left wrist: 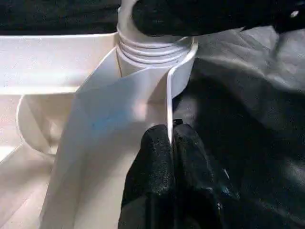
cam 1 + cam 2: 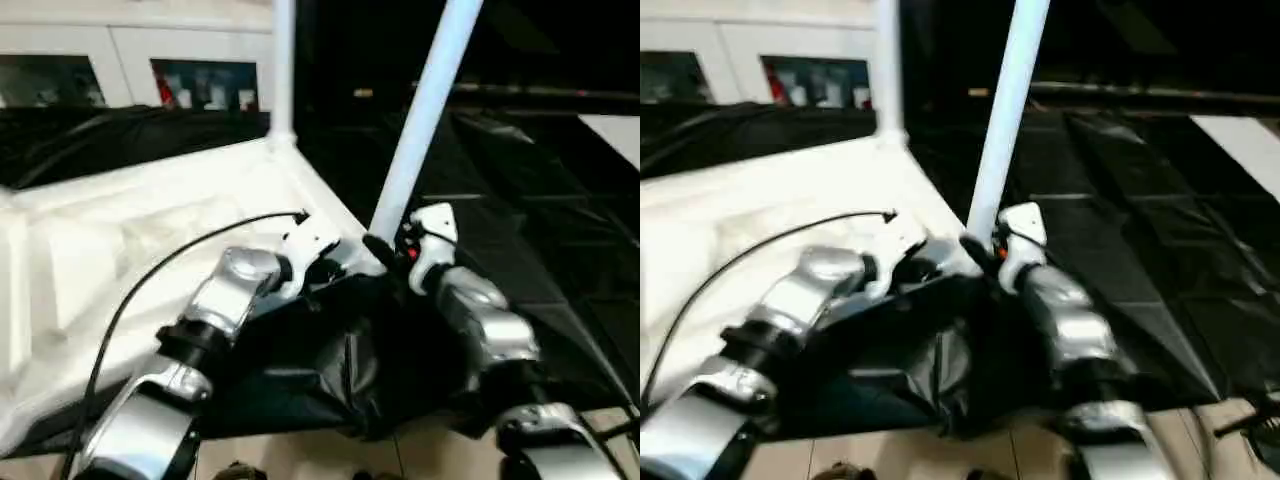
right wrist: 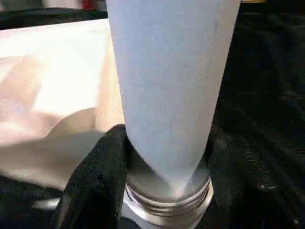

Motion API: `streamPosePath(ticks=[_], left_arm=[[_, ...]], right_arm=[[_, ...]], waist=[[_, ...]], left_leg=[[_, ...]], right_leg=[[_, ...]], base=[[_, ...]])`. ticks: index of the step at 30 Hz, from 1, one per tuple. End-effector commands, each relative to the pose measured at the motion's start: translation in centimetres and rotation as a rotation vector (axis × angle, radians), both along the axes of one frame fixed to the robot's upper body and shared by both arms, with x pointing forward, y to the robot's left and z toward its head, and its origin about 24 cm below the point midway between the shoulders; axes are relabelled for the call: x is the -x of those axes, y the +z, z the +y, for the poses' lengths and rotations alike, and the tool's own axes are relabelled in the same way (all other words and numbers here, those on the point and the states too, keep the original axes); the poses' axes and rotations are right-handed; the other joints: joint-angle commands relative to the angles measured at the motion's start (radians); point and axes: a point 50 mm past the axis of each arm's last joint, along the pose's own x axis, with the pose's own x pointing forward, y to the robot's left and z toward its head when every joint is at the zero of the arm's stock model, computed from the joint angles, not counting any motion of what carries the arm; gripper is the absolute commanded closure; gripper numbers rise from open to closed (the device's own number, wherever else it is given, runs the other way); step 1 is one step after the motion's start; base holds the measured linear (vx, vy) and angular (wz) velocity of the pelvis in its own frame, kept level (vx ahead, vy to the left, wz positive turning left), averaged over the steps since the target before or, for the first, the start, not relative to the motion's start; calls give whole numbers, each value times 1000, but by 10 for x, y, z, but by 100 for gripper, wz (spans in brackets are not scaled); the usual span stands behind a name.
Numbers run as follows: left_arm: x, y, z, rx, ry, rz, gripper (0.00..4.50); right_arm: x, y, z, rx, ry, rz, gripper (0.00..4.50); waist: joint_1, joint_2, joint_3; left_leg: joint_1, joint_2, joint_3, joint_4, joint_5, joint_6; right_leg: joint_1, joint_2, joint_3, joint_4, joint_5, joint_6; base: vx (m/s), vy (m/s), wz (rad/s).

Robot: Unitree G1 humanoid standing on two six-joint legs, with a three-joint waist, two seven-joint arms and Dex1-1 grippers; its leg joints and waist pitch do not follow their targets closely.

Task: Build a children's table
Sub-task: Rotate leg to tighten

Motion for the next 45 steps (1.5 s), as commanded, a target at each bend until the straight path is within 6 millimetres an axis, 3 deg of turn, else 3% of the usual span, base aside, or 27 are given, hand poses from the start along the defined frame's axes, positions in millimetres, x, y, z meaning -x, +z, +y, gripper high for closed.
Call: streamPosePath(ticks=[1, 4, 7, 8, 14, 18, 20, 22, 24, 27, 29, 31, 38, 45], left_arm=[[9, -2, -32, 26, -102, 10, 450], [6, 1, -27, 27, -115, -18, 450], [6, 2, -19, 21, -140, -23, 450], [6, 2, -16, 18, -147, -24, 450], [14, 2, 10, 14, -297, 15, 450], [22, 5, 27, 33, -411, 53, 450], [25, 9, 35, 55, -452, 80, 450], [25, 11, 38, 61, -459, 89, 450], [25, 12, 44, 48, -467, 98, 450], [25, 11, 48, 43, -466, 101, 450], [25, 12, 49, 43, -468, 102, 450], [25, 12, 50, 44, -470, 104, 450], [26, 12, 50, 48, -471, 108, 450], [27, 11, 50, 48, -469, 110, 450]], right_arm=[[2, -3, 26, -31, 70, 35, 244], [2, 3, 23, -66, 104, 23, 175], [3, 6, 18, -48, 170, 12, 169], [4, 7, 16, -43, 181, 11, 147], [12, 16, -15, 32, 401, -9, 98], [27, 19, -33, 146, 596, -7, 98], [35, 22, -40, 167, 696, 4, 98], [38, 23, -42, 167, 732, 16, 98], [44, 25, -44, 147, 803, 38, 98], [46, 25, -45, 159, 843, 44, 98], [46, 25, -44, 155, 850, 40, 132], [45, 27, -43, 134, 850, 32, 135], [49, 24, -42, 127, 891, 63, 190], [51, 21, -43, 138, 899, 75, 243]], waist=[[-6, 9, -53], [-3, 8, -56], [2, 4, -60], [4, 6, -61], [20, 0, -70], [44, 6, -75], [54, 3, -77], [57, 0, -78], [63, 0, -77], [64, 3, -73], [63, 0, -72], [62, 0, -72], [66, -3, -75], [66, -4, -75]], left_leg=[[42, 79, -74, -93, -491, -72], [44, 81, -71, -95, -490, -65], [37, 83, -68, -97, -450, -49], [35, 84, -64, -97, -424, -45], [31, 83, -50, -88, -296, -6], [35, 86, -44, -81, -231, 15], [26, 89, -40, -78, -169, 34], [23, 87, -37, -73, -151, 45], [22, 89, -38, -71, -159, 55], [27, 91, -40, -75, -212, 22], [27, 90, -43, -76, -230, 8], [29, 90, -44, -77, -239, 0], [26, 88, -41, -73, -194, 15], [25, 87, -41, -72, -194, 19]], right_leg=[[10, -100, 42, -100, -616, -103], [9, -98, 46, -98, -558, -111], [17, -99, 52, -89, -497, -132], [19, -100, 54, -85, -465, -141], [31, -101, 60, -66, -328, -194], [30, -94, 58, -52, -252, -214], [40, -91, 57, -33, -154, -244], [42, -93, 58, -28, -126, -257], [41, -94, 56, -29, -154, -264], [34, -95, 56, -41, -271, -242], [34, -96, 56, -44, -307, -228], [32, -96, 56, -47, -325, -218], [33, -95, 56, -39, -265, -227], [35, -95, 55, -40, -273, -226]], base=[[0, 0, 0], [0, 0, 0], [0, 0, 0], [0, 0, 0], [0, 0, 0], [0, 0, 0], [0, 0, 0], [0, 0, 0], [0, 0, 0], [0, 0, 0], [0, 0, 0], [0, 0, 0], [0, 0, 0], [0, 0, 0]])
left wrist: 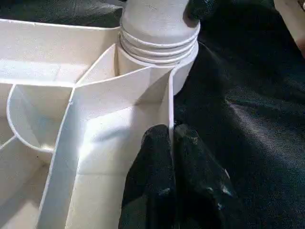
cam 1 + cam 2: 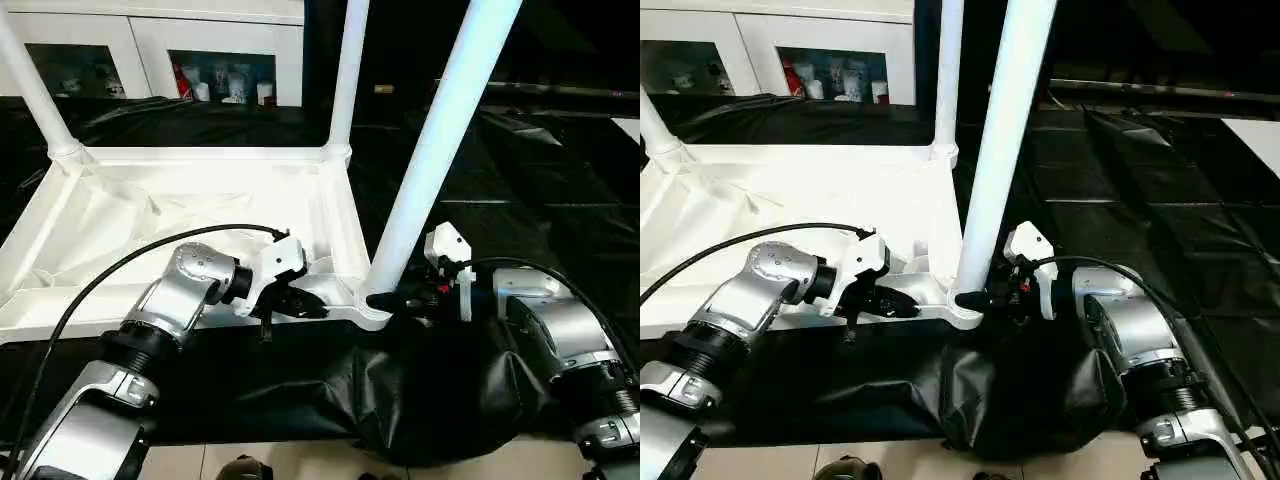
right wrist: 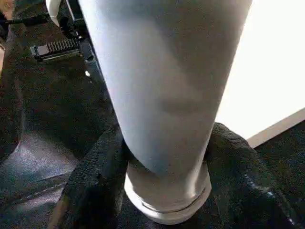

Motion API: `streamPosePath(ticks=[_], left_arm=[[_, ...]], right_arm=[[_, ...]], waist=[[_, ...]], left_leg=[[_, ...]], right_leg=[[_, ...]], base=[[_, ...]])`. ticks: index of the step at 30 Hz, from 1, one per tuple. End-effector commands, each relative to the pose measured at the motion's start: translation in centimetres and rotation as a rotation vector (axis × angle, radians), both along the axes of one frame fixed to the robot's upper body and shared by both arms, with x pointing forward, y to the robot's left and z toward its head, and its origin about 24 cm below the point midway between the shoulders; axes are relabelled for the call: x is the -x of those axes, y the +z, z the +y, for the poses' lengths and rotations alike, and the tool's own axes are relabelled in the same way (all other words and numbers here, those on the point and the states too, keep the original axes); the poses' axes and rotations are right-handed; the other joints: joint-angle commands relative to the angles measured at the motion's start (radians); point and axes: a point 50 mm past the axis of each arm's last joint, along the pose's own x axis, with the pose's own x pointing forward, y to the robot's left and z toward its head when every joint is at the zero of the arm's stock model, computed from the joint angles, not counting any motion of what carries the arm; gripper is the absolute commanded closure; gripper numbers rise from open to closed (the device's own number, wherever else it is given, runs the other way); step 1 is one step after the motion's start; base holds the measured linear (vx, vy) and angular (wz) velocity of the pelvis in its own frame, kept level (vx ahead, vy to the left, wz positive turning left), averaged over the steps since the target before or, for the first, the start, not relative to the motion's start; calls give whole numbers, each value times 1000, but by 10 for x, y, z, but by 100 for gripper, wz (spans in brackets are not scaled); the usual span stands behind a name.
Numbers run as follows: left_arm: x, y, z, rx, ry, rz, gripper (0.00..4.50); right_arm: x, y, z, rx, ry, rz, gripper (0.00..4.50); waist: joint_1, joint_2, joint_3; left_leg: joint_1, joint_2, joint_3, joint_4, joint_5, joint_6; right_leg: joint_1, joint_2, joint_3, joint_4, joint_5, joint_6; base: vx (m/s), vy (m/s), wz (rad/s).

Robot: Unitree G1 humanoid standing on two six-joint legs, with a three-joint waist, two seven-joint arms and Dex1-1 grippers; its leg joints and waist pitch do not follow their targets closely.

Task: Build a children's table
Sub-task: Rotate leg to tighten

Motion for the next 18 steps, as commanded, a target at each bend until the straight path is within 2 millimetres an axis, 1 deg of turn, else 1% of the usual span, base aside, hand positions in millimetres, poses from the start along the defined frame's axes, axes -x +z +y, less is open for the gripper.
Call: streamPosePath(ticks=[1, 4, 6, 7, 8, 9, 10, 11, 12, 13, 14, 15, 16, 17, 18], left_arm=[[1, 4, -5, 19, -14, -21, 450], [0, 4, -5, 17, -2, -27, 450], [-7, 2, -8, 5, 77, -55, 450], [-7, 2, -9, 4, 85, -59, 450], [-16, 1, -14, 2, 186, -94, 450], [-16, 1, -14, 2, 186, -94, 450], [-19, 1, -17, 5, 223, -105, 450], [-24, 0, -26, 13, 287, -118, 450], [-25, -1, -29, 14, 303, -122, 450], [-25, -1, -32, 15, 317, -126, 450], [-27, -3, -46, 23, 371, -128, 450], [-26, -5, -55, 31, 391, -121, 450], [-26, -5, -63, 36, 401, -119, 450], [-25, -6, -69, 39, 408, -120, 450], [-24, -6, -74, 41, 409, -124, 450]], right_arm=[[7, -5, 6, 14, 77, 30, 243], [9, -8, 6, 22, 77, 37, 249], [5, -15, 9, 30, -6, 18, 250], [4, -15, 10, 31, -17, 15, 251], [-6, -24, 13, 40, -184, 3, 251], [-6, -24, 13, 40, -184, 3, 252], [-10, -28, 14, 39, -263, 7, 252], [-19, -34, 17, 2, -435, 33, 252], [-22, -35, 19, -8, -478, 40, 252], [-24, -37, 20, -17, -518, 48, 253], [-31, -40, 26, -34, -662, 65, 254], [-35, -40, 31, -52, -737, 82, 254], [-37, -40, 37, -74, -781, 101, 254], [-38, -40, 41, -88, -806, 115, 254], [-39, -40, 47, -94, -812, 115, 254]], waist=[[2, -3, -74], [1, -4, -74], [0, -4, -73], [-2, -5, -72], [-7, -6, -68], [-10, -5, -66], [-14, -7, -63], [-20, -6, -59], [-23, -5, -58], [-31, -8, -58], [-36, -2, -58], [-42, -1, -57], [-46, 1, -56], [-51, -2, -57], [-55, 0, -56]], left_leg=[[32, 85, -45, -72, -191, 21], [31, 85, -46, -72, -189, 21], [32, 85, -46, -72, -196, 19], [32, 84, -47, -73, -205, 12], [33, 83, -49, -76, -227, 3], [35, 81, -48, -75, -245, -3], [38, 79, -53, -76, -278, -18], [42, 79, -59, -79, -316, -29], [43, 78, -61, -80, -337, -35], [46, 78, -66, -81, -362, -47], [47, 78, -69, -82, -376, -49], [48, 80, -68, -83, -385, -54], [51, 78, -73, -83, -414, -64], [50, 76, -74, -83, -427, -63], [49, 76, -74, -85, -436, -59]], right_leg=[[44, -95, 53, -55, -284, -214], [45, -94, 53, -54, -279, -215], [42, -95, 53, -56, -286, -214], [41, -96, 53, -59, -303, -213], [39, -98, 53, -65, -342, -204], [35, -97, 53, -71, -376, -197], [36, -100, 52, -80, -453, -175], [34, -101, 48, -89, -526, -154], [32, -102, 47, -92, -560, -142], [32, -102, 42, -97, -601, -125], [32, -103, 41, -102, -621, -108], [28, -101, 43, -103, -618, -107], [25, -101, 38, -106, -637, -104], [28, -102, 36, -110, -647, -93], [27, -100, 34, -113, -643, -86]], base=[[0, 0, 0], [0, 0, 0], [0, 0, 0], [0, 0, 0], [0, 0, 0], [0, 0, 0], [0, 0, 0], [0, 0, 0], [0, 0, 0], [0, 0, 0], [0, 0, 0], [0, 0, 0], [0, 0, 0], [0, 0, 0], [0, 0, 0]])
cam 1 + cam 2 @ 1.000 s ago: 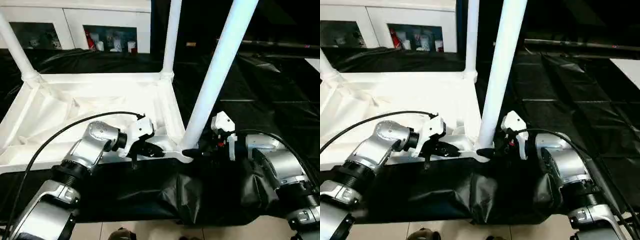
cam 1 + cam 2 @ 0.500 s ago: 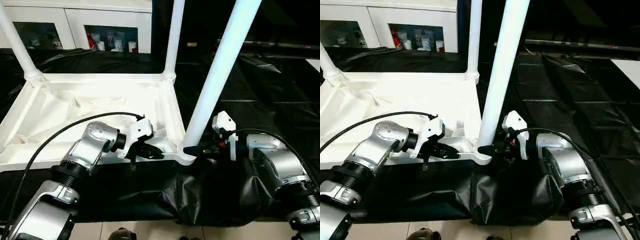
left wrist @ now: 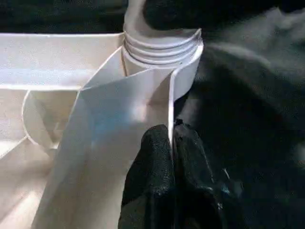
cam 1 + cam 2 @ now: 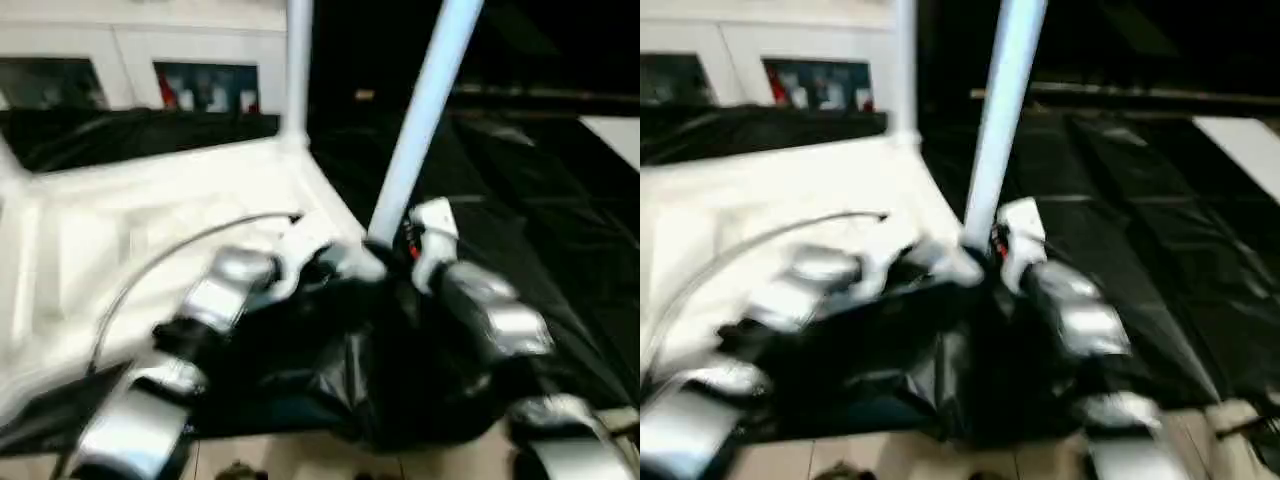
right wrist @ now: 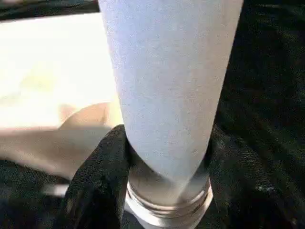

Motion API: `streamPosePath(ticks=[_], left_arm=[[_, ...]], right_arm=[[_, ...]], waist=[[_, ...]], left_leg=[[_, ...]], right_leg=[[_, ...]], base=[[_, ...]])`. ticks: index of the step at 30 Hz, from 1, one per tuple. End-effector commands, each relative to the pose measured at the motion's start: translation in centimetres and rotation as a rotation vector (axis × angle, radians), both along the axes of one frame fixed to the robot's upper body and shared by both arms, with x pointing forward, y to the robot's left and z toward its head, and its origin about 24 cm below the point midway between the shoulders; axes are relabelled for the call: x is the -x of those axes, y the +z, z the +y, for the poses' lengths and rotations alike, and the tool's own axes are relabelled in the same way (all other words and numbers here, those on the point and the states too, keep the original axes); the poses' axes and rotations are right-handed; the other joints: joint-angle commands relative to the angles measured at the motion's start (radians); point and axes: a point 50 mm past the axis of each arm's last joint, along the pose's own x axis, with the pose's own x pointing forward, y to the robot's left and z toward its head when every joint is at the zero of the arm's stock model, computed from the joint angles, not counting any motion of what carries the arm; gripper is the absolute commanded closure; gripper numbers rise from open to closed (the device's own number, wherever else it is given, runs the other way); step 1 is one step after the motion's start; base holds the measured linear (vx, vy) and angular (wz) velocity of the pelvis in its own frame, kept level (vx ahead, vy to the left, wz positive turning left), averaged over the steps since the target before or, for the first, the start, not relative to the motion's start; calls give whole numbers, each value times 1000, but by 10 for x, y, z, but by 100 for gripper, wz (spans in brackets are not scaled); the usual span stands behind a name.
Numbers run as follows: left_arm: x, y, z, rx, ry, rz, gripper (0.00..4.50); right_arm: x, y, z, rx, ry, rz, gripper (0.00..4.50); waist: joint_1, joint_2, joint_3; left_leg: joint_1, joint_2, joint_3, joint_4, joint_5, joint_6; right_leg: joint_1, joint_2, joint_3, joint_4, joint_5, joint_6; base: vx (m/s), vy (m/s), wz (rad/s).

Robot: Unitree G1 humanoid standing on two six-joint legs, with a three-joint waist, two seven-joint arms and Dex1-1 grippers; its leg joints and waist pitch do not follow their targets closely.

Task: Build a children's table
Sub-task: Rotate leg to tighten

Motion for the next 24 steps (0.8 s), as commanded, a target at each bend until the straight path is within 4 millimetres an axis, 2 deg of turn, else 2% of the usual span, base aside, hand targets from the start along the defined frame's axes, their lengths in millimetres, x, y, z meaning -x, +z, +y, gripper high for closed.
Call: streamPosePath(ticks=[1, 3, 5, 7, 8, 12, 15, 16, 18, 19, 20, 24], left_arm=[[3, 4, -25, 39, -34, -13, 450], [4, 5, -32, 48, -51, -25, 450], [3, 7, -33, 50, -62, -47, 450], [2, 8, -32, 49, -62, -52, 450], [2, 8, -29, 47, -70, -51, 450], [2, 9, -19, 37, -100, -60, 450], [3, 10, -8, 21, -139, -72, 450], [3, 10, -3, 18, -155, -67, 450], [4, 11, 5, 17, -190, -67, 450], [4, 12, 5, 17, -194, -68, 450], [5, 12, 10, 15, -220, -61, 450], [17, 19, 28, 32, -400, -15, 450]], right_arm=[[4, -19, 12, -16, -37, 113, 254], [3, -17, 22, -6, -8, 99, 254], [1, -12, 29, -16, 2, 78, 198], [0, -11, 30, -20, 1, 74, 181], [-1, -10, 30, -16, 2, 68, 174], [-3, -7, 24, 5, 31, 49, 136], [1, -3, 18, 52, 169, 26, 136], [4, 0, 14, 62, 237, 19, 136], [9, 5, 6, 82, 336, 0, 136], [10, 5, 5, 85, 349, -2, 136], [12, 7, 0, 100, 392, -8, 136], [26, 11, -22, 187, 587, -6, 136]], waist=[[-8, 4, -55], [-12, 2, -55], [-14, 4, -54], [-16, 7, -54], [-19, 6, -53], [-18, 5, -52], [-12, 5, -52], [-11, 1, -53], [-4, -1, -57], [-4, -1, -57], [0, 0, -61], [14, 2, -63]], left_leg=[[37, 77, -71, -88, -442, -57], [40, 74, -68, -87, -449, -49], [39, 76, -71, -89, -459, -44], [36, 79, -75, -92, -471, -50], [40, 79, -78, -93, -503, -60], [38, 79, -79, -95, -503, -60], [36, 79, -76, -95, -477, -47], [32, 79, -75, -96, -455, -39], [28, 83, -67, -97, -395, -21], [28, 83, -67, -97, -395, -21], [24, 86, -65, -97, -345, -14], [23, 87, -53, -92, -283, 11]], right_leg=[[13, -96, 38, -105, -635, -90], [11, -97, 36, -110, -630, -85], [16, -101, 26, -115, -638, -76], [19, -102, 20, -115, -636, -71], [16, -103, 17, -117, -643, -67], [16, -107, 20, -117, -639, -67], [16, -109, 26, -116, -624, -70], [23, -107, 26, -113, -609, -68], [23, -109, 36, -103, -532, -97], [23, -109, 36, -103, -532, -97], [29, -108, 39, -89, -445, -135], [32, -105, 43, -70, -333, -186]], base=[[0, 0, 0], [0, 0, 0], [0, 0, 0], [0, 0, 0], [0, 0, 0], [0, 0, 0], [0, 0, 0], [0, 0, 0], [0, 0, 0], [0, 0, 0], [0, 0, 0], [28, -13, 2]])
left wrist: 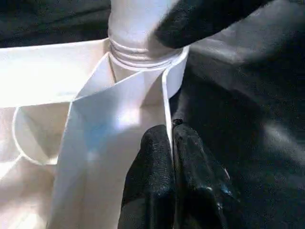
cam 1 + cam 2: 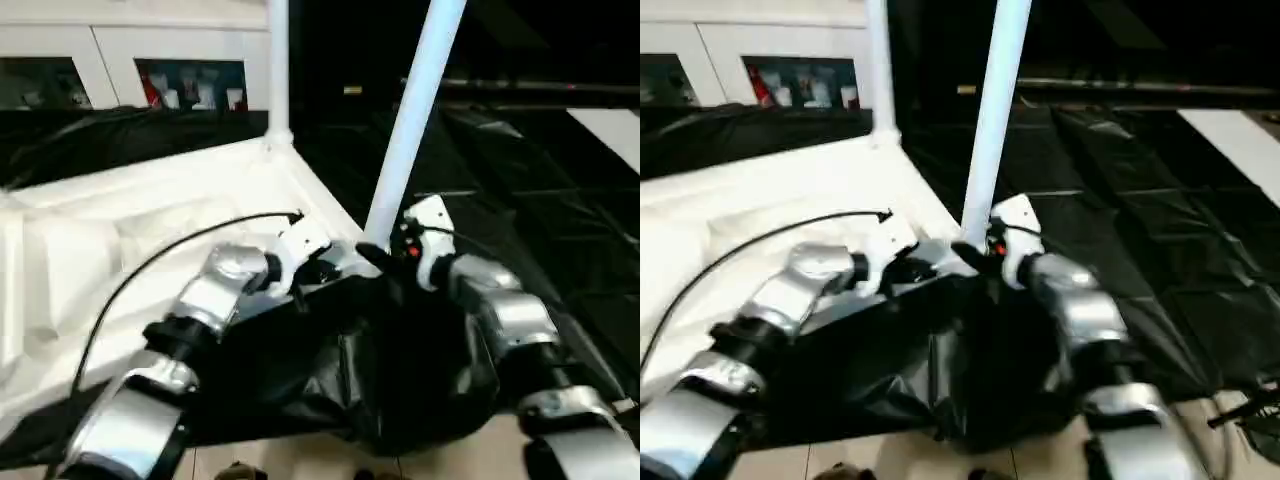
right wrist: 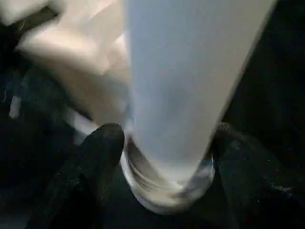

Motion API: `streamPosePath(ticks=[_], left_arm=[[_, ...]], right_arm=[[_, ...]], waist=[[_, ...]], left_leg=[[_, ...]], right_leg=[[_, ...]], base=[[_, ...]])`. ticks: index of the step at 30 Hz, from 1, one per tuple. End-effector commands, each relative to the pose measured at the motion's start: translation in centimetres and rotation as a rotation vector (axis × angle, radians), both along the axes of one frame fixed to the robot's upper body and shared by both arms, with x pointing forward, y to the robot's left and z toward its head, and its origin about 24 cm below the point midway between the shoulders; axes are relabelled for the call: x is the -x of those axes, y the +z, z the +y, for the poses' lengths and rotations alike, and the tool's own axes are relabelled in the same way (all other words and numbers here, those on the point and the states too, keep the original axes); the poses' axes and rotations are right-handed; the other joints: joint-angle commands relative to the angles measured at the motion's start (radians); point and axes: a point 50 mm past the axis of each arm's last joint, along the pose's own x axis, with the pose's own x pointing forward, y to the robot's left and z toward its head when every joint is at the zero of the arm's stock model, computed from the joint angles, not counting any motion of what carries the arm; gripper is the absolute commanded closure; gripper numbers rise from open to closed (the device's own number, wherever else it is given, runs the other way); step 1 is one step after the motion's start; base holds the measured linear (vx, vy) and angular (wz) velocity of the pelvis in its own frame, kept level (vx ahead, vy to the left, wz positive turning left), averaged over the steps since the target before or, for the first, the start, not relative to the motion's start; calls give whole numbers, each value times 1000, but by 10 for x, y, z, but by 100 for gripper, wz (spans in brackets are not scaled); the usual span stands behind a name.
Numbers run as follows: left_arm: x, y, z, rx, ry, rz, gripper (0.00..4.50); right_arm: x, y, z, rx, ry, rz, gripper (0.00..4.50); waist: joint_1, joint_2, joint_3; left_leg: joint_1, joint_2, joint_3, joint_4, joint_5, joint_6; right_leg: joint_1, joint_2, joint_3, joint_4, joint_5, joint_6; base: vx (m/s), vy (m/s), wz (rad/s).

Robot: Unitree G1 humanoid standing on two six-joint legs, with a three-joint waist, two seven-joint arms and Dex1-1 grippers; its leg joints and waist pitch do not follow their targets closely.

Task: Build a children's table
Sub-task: Rotate leg to tighten

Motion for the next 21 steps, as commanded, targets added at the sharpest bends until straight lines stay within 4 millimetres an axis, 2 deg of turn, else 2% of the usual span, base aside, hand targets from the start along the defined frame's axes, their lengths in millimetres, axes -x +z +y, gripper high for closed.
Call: streamPosePath(ticks=[1, 2, 4, 7, 9, 11, 14, 16, 18, 19, 21], left_arm=[[5, 11, -10, 34, -134, -22, 450], [5, 12, -6, 31, -145, -13, 450], [7, 14, -3, 41, -165, 2, 450], [10, 14, -1, 51, -194, 18, 450], [12, 15, -1, 57, -210, 25, 450], [14, 15, -1, 64, -221, 33, 450], [15, 15, -1, 67, -227, 37, 450], [15, 15, -1, 67, -229, 38, 450], [15, 15, -1, 68, -232, 40, 450], [15, 15, -1, 68, -232, 40, 450], [16, 14, -1, 66, -234, 43, 450]], right_arm=[[7, 0, 5, 10, 112, 14, 136], [12, 2, 0, 19, 170, 37, 136], [16, 4, -3, 25, 213, 45, 136], [19, 8, -4, 24, 245, 36, 136], [19, 9, -4, 17, 257, 24, 136], [21, 9, -2, -1, 278, 34, 136], [21, 10, 0, -20, 289, 27, 152], [21, 11, 0, -23, 292, 24, 169], [21, 12, 1, -32, 302, 16, 169], [21, 12, 1, -32, 302, 16, 185], [23, 13, 2, -39, 315, 17, 190]], waist=[[7, -1, -65], [18, -1, -70], [27, -1, -71], [35, -2, -73], [36, -4, -73], [36, -3, -71], [36, -2, -67], [35, -2, -66], [34, -2, -68], [34, -3, -68], [35, -4, -72]], left_leg=[[25, 88, -43, -81, -272, 17], [22, 88, -40, -76, -219, 34], [19, 89, -37, -70, -171, 48], [17, 90, -36, -67, -131, 62], [15, 90, -37, -67, -130, 62], [17, 91, -37, -68, -143, 58], [20, 91, -38, -72, -193, 33], [20, 91, -40, -73, -205, 21], [21, 91, -41, -73, -206, 15], [21, 91, -41, -74, -203, 15], [19, 89, -40, -71, -178, 22]], right_leg=[[35, -92, 68, -62, -327, -186], [39, -90, 67, -49, -258, -209], [40, -87, 67, -36, -193, -232], [43, -89, 66, -28, -145, -253], [45, -89, 65, -27, -154, -257], [44, -89, 65, -30, -177, -254], [41, -90, 65, -43, -273, -228], [40, -90, 65, -46, -303, -215], [40, -91, 66, -46, -307, -209], [40, -90, 65, -46, -303, -208], [43, -89, 65, -39, -259, -217]], base=[[61, -28, 5], [62, -34, 3], [53, -30, 2], [0, 0, 0], [0, 0, 0], [0, 0, 0], [0, 0, 0], [0, 0, 0], [0, 0, 0], [0, 0, 0], [0, 0, 0]])
